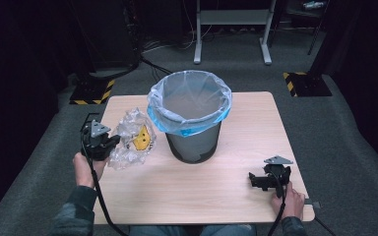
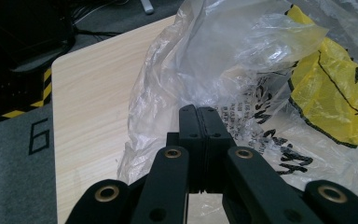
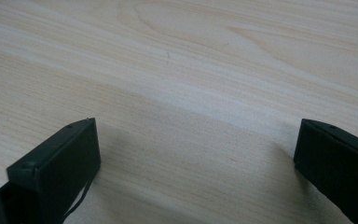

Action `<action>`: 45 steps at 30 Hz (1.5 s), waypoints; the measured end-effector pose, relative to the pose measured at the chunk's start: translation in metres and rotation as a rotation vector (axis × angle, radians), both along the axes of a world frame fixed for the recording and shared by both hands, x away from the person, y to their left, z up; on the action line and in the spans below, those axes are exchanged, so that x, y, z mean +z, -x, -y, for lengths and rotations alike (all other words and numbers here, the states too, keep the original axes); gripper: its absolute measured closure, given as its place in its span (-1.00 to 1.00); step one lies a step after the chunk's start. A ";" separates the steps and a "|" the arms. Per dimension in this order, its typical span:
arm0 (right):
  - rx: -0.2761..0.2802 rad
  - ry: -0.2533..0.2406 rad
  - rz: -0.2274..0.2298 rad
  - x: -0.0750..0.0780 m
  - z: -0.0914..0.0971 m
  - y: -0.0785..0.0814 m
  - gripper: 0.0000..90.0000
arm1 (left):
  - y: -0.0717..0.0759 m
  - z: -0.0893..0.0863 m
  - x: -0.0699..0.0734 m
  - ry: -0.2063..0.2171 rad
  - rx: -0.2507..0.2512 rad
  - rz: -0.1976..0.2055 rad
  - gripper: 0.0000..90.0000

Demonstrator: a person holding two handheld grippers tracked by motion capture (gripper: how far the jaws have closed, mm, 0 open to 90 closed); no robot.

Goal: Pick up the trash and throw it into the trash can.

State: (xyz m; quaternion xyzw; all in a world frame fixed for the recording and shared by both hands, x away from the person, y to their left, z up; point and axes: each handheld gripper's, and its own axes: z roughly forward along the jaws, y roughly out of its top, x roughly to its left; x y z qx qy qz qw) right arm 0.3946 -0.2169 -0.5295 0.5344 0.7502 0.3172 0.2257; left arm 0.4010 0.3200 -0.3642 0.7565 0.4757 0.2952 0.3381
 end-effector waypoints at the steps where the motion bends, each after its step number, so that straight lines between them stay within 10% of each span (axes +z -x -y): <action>1: 0.000 0.000 0.000 0.000 0.000 0.000 -1.00 | 0.000 0.000 0.000 0.000 0.000 0.000 0.98; 45: 0.001 0.000 0.000 0.000 0.000 0.000 -1.00 | 0.002 -0.003 0.057 -0.009 0.006 0.060 0.98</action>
